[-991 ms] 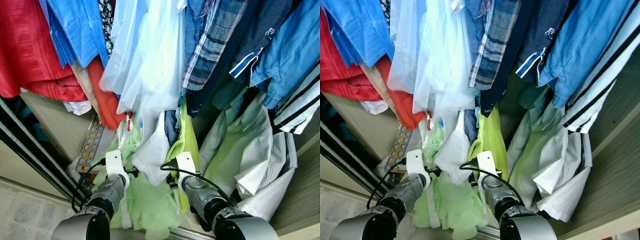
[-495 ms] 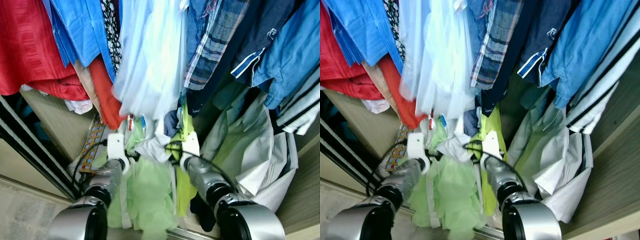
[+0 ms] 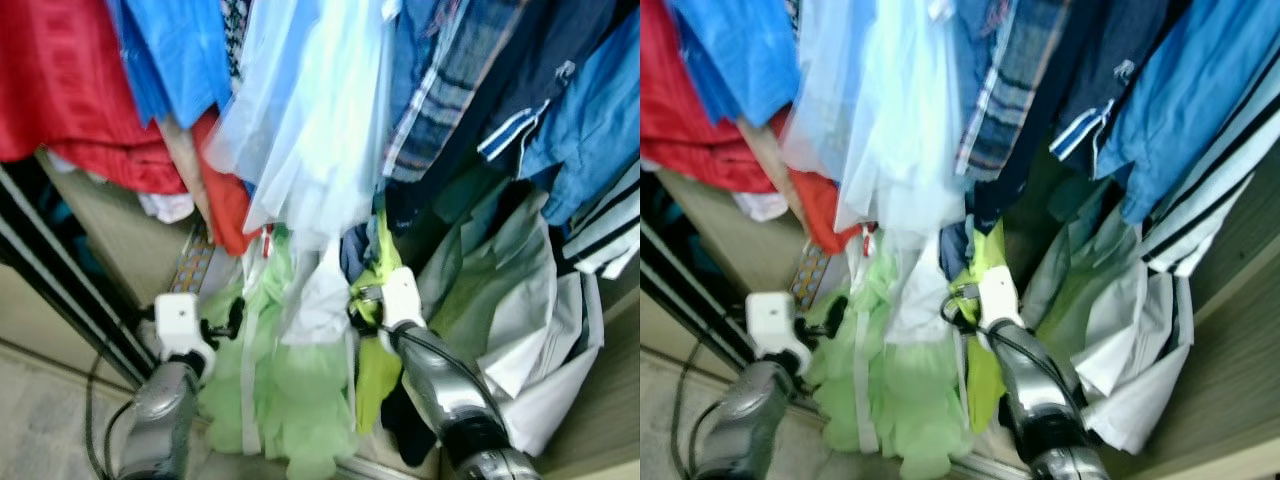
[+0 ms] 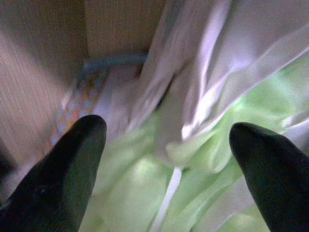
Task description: Clean up the room
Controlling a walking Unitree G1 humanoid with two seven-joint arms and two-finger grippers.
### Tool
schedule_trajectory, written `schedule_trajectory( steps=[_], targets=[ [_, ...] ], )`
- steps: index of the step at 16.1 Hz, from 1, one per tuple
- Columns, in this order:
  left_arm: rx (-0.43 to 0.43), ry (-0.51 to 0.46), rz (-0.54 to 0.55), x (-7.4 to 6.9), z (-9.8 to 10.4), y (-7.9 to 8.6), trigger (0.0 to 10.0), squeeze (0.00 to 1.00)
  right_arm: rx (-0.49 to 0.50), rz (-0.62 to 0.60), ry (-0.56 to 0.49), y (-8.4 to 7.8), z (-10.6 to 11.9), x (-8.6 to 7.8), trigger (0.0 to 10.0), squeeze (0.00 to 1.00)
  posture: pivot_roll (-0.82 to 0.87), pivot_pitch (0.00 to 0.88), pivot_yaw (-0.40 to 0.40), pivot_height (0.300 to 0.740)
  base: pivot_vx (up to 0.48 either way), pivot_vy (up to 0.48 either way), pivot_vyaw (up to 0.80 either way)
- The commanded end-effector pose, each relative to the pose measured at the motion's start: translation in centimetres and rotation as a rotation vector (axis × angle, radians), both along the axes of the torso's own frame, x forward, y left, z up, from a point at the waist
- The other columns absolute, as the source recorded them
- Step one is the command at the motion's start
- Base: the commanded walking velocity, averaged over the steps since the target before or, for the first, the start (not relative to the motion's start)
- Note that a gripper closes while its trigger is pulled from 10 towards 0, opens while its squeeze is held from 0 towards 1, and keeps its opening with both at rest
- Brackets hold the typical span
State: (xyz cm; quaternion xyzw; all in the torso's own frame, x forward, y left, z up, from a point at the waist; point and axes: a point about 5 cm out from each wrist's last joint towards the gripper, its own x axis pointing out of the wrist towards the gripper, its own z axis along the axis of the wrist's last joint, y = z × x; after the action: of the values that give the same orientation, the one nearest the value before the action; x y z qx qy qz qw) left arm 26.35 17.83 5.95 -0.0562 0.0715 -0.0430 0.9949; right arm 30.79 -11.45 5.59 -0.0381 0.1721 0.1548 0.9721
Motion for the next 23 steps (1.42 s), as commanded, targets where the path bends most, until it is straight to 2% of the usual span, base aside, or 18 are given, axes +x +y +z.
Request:
schedule_trajectory(
  steps=[1, 3, 4, 5, 8, 11, 13, 15, 16, 17, 18, 20, 21, 23],
  targets=[
    [0.020, -0.018, -0.025, -0.4, 1.0, 0.0, 10.0, 0.00, -0.004, 0.013, -0.049, -0.8, 1.6, 0.0, 10.0, 0.00, 0.02, 0.000, -0.038, 0.740, 0.000, 0.000, 0.00],
    [0.044, -0.018, 0.020, -2.3, 1.5, 1.6, 10.0, 0.00, -0.062, 0.032, -0.108, -2.9, 3.0, -2.1, 10.0, 0.00, 0.01, 0.000, -0.036, 0.740, 0.000, 0.000, 0.00],
    [0.034, -0.037, 0.049, -2.5, 2.0, 2.2, 10.0, 0.00, -0.100, 0.059, -0.162, -3.9, 3.9, -3.5, 10.0, 0.00, -0.01, 0.000, -0.028, 0.740, 0.000, 0.000, 0.00],
    [0.063, -0.073, 0.024, -2.5, 2.7, 2.0, 10.0, 0.00, -0.133, 0.076, -0.180, -4.5, 3.9, -4.3, 10.0, 0.00, -0.01, 0.000, -0.025, 0.740, 0.000, 0.000, 0.00],
    [0.073, -0.103, 0.021, -2.7, 3.7, 1.8, 10.0, 0.00, -0.108, 0.014, -0.197, -5.7, 4.4, -5.8, 10.0, 0.00, -0.02, 0.000, -0.024, 0.740, 0.000, 0.000, 0.00],
    [0.093, -0.141, -0.019, -2.6, 4.8, 1.3, 10.0, 0.00, -0.115, 0.002, -0.274, -6.0, 5.8, -5.6, 10.0, 0.00, -0.02, 0.000, -0.058, 0.740, 0.000, 0.000, 0.00],
    [0.120, -0.204, 0.065, -1.9, 6.2, 2.2, 10.0, 0.00, -0.099, -0.055, -0.301, -6.5, 6.4, -4.4, 10.0, 0.00, -0.03, 0.000, -0.067, 0.740, 0.000, 0.000, 0.00],
    [0.130, -0.202, 0.053, -2.1, 5.7, 2.2, 10.0, 0.00, -0.148, -0.076, -0.299, -7.0, 6.3, -3.9, 10.0, 0.00, -0.03, 0.000, -0.071, 0.740, 0.000, 0.000, 0.00],
    [0.137, -0.214, 0.021, -2.3, 5.5, 1.9, 10.0, 0.00, -0.136, -0.085, -0.286, -7.2, 6.0, -3.6, 10.0, 0.00, -0.03, 0.000, -0.060, 0.740, 0.000, 0.000, 0.00],
    [0.078, -0.198, 0.105, -2.7, 5.1, 2.4, 10.0, 0.00, -0.127, -0.067, -0.302, -6.8, 5.8, -3.3, 10.0, 0.00, -0.03, 0.000, -0.038, 0.740, 0.000, 0.000, 0.00],
    [0.070, -0.190, 0.112, -2.8, 5.0, 2.5, 10.0, 0.00, -0.126, -0.050, -0.318, -6.5, 5.9, -3.3, 10.0, 0.00, -0.02, 0.000, -0.033, 0.740, 0.000, 0.000, 0.00],
    [0.092, -0.200, 0.082, -3.8, 4.7, 1.6, 10.0, 0.00, -0.080, 0.011, -0.349, -5.5, 6.0, -3.3, 10.0, 0.00, 0.00, 0.000, -0.022, 0.740, 0.000, 0.000, 0.00],
    [0.095, -0.198, 0.082, -4.1, 4.7, 1.4, 10.0, 0.00, -0.045, -0.003, -0.328, -5.6, 5.7, -3.5, 10.0, 0.00, 0.00, 0.000, -0.022, 0.740, 0.000, 0.000, 0.00],
    [0.115, -0.206, 0.101, -5.0, 5.4, 1.6, 10.0, 0.00, -0.060, -0.026, -0.377, -6.2, 6.5, -3.9, 10.0, 0.00, 0.00, 0.000, -0.038, 0.740, 0.000, 0.000, 0.00]
  ],
)
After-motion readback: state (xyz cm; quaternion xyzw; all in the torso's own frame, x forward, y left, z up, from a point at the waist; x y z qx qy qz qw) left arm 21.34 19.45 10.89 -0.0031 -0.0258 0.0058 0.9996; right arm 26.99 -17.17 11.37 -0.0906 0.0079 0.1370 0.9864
